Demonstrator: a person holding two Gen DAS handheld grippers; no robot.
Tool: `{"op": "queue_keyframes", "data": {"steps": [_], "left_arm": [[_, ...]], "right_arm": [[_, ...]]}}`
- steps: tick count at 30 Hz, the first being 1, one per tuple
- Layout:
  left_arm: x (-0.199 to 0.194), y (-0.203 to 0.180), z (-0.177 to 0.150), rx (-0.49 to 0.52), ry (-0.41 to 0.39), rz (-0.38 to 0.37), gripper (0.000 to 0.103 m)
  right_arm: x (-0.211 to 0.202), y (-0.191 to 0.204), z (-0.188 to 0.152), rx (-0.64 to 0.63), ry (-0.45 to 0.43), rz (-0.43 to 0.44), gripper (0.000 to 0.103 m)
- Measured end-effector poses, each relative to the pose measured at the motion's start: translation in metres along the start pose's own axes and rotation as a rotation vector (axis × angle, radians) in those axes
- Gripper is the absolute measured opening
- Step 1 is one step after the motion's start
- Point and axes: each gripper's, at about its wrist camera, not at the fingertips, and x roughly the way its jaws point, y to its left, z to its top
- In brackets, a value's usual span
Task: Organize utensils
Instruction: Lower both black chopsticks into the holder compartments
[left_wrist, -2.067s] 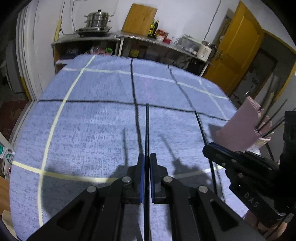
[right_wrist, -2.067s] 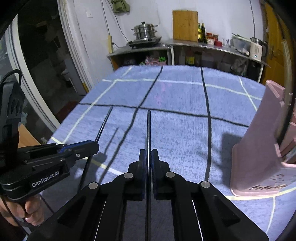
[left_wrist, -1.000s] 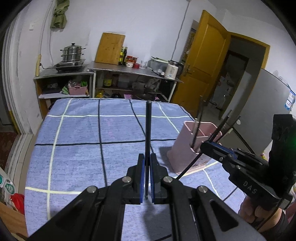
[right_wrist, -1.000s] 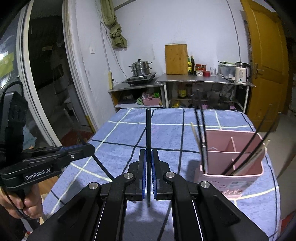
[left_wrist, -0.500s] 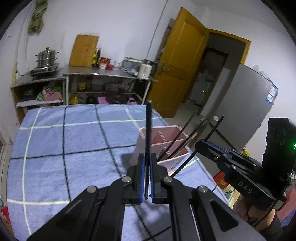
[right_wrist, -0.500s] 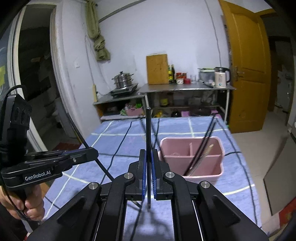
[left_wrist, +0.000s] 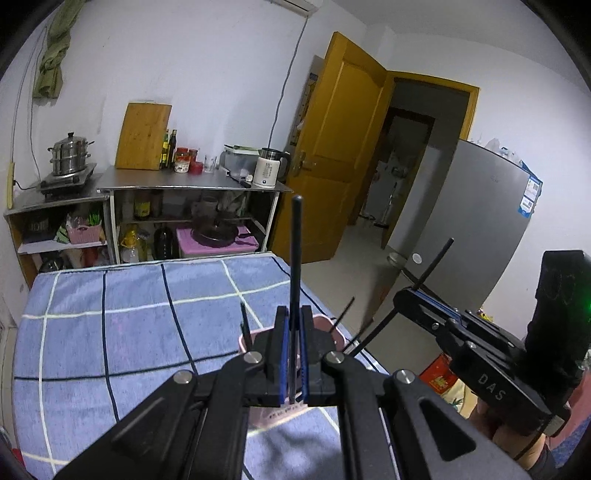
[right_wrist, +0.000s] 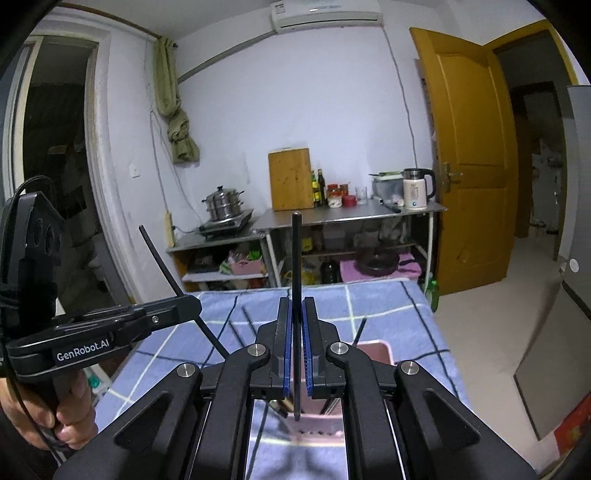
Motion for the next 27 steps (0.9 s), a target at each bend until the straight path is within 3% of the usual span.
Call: {"op": "queue_keyframes", "data": {"steps": [13,27], "left_arm": [[0.054,0.003,-0.014,0.03,0.059,0.03,0.005],[0.082,0.007,-0.032,0.047,0.117,0.026,0.005]], "right_arm": [[0.037,-0.011,-0.015,0.002,0.028,-0.016,0.005],[0.061,-0.009,-0.037,-0.034,0.086,-0.03,0.005]]}}
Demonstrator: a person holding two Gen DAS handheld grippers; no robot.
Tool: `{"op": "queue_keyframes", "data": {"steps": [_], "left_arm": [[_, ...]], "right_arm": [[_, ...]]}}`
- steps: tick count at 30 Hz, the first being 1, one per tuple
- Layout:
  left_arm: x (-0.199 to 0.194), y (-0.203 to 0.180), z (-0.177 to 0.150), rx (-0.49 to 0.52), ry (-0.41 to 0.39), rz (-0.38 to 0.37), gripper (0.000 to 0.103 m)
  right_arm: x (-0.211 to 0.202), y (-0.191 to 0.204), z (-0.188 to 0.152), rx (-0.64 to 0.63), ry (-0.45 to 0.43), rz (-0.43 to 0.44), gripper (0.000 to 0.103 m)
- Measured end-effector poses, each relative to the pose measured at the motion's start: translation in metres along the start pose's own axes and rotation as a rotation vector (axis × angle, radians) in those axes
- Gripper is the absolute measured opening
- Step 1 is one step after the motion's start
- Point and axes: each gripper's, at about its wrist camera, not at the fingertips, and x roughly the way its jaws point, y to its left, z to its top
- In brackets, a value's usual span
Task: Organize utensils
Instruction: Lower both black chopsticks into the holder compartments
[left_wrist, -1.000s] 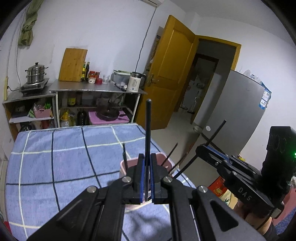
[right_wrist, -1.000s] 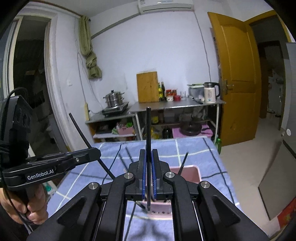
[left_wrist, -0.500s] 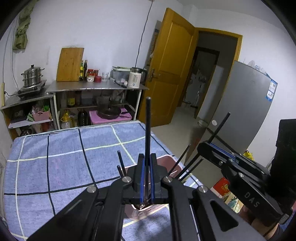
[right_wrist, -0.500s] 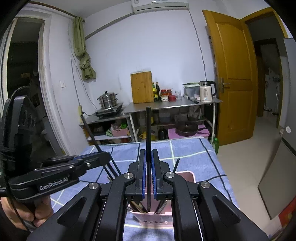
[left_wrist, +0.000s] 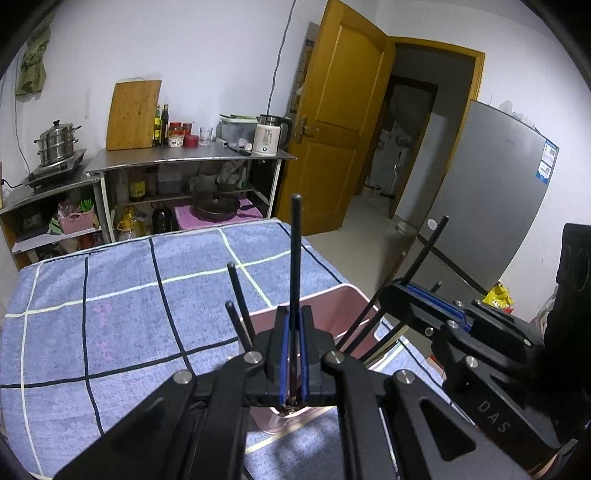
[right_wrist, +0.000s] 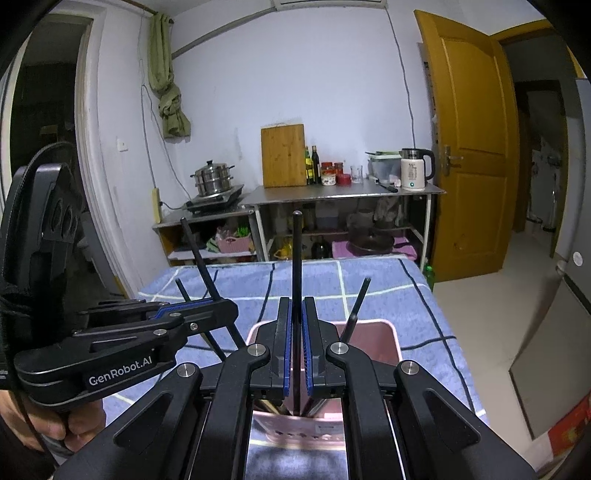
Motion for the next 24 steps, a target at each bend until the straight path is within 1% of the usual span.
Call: {"op": "queue_keyframes", "data": {"steps": [6,12,15,21,24], "left_arm": [[0.01,0.004,-0.01,-0.007,0.031,-0.004,0.006],[0.011,0.004,-0.015,0.0,0.037,-0.001,0.006],[0.009,0.005,-0.017,-0.006,0.035,0.0,0.006],[0.001,0.006,-0.018,-0.005,0.009,-0.009,0.006],[-0.007,0.004,-0.017,-0.002,-0.007,-0.014,0.006]], "right_arm": [[0.01,-0.003,-0.011,-0.003,0.033,-0.001,0.005],[0.014,-0.009,-0.017,0.012,0.064,0.002,0.005],[0.013,-0.009,-0.019,0.01,0.072,0.007,0.005],[0.006,-0.005,-0.018,-0.003,0.06,0.013,0.006],[0.0,-0.005,-0.017,-0.006,0.045,0.013,0.008]]}}
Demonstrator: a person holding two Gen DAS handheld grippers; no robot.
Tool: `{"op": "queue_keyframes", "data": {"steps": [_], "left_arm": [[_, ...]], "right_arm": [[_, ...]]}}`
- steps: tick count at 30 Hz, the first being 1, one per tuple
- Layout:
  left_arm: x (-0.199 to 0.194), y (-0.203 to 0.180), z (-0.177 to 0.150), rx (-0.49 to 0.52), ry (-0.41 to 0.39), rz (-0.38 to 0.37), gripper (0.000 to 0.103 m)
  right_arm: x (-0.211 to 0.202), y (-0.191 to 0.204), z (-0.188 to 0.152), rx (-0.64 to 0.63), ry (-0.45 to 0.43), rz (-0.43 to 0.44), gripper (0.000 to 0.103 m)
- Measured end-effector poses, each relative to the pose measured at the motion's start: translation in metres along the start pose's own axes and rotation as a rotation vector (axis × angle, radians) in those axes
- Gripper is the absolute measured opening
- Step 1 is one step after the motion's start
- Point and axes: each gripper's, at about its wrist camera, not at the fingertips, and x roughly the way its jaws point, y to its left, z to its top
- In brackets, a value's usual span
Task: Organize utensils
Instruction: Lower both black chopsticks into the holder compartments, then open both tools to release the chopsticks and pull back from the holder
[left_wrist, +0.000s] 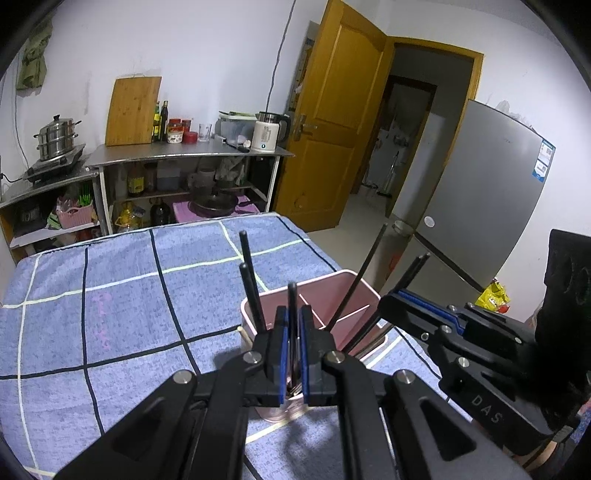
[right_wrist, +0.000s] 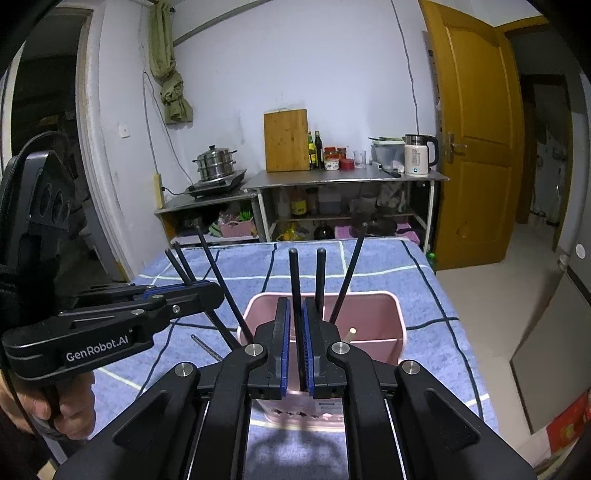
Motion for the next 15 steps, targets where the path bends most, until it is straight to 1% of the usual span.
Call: {"op": "queue_keyframes", "data": {"steps": [5,8,15], "left_arm": [[-0.018,-0.002,0.003,0.006,-0.033,-0.01,0.007],[-0.031,-0.002,0.002,0.008,-0.054,-0.014,0.011],[-0.053,-0.002,-0.006,0.001,-0.081,-0.015,0.013]], "right_arm": [[-0.014,0.007,0.004,-0.018,-0.026,-0.013,0.017],[-0.024,0.008,0.007,-0.021,-0.044,-0.012,0.018],[-0.044,0.011,0.003,-0.004,-0.067,-0.02,0.022]]}}
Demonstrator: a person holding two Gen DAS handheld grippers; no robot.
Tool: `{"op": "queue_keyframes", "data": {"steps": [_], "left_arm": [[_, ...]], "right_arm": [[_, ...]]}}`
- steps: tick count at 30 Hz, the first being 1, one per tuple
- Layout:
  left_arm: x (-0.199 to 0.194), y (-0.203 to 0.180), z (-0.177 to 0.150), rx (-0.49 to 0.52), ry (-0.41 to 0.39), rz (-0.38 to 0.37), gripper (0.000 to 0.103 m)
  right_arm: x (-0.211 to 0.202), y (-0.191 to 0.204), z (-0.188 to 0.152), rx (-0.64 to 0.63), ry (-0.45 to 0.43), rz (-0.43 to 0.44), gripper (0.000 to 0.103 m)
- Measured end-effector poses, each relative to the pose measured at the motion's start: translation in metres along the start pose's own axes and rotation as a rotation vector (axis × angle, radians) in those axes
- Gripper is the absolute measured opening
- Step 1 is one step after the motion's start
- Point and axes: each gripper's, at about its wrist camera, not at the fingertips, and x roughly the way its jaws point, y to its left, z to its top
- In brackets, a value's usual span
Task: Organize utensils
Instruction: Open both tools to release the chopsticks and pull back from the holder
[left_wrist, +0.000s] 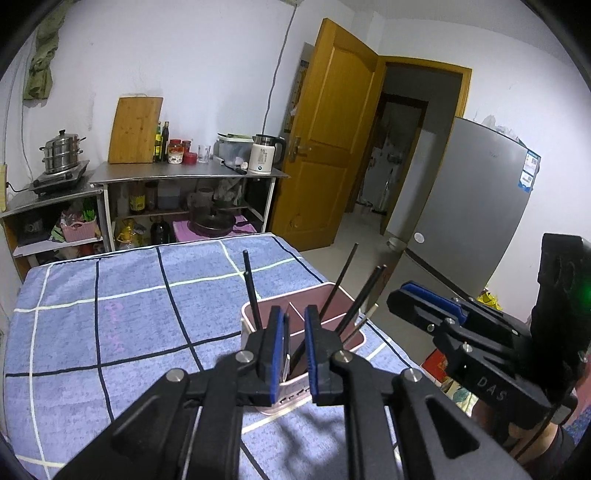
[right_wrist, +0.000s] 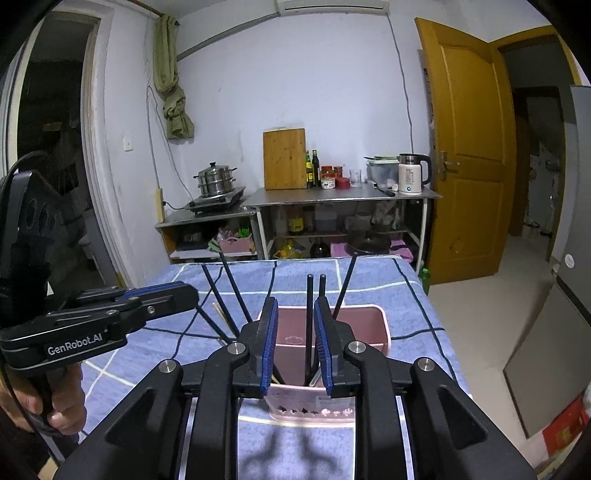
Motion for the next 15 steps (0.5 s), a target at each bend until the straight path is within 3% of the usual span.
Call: {"op": "queue_keyframes", "data": {"steps": [15], "left_arm": [[-0.028,-0.008,-0.049,0.009,-0.039,0.027,0.03]], "right_arm": [[-0.03,0.01,-0.042,0.025,0.011,-0.018,0.027]]}}
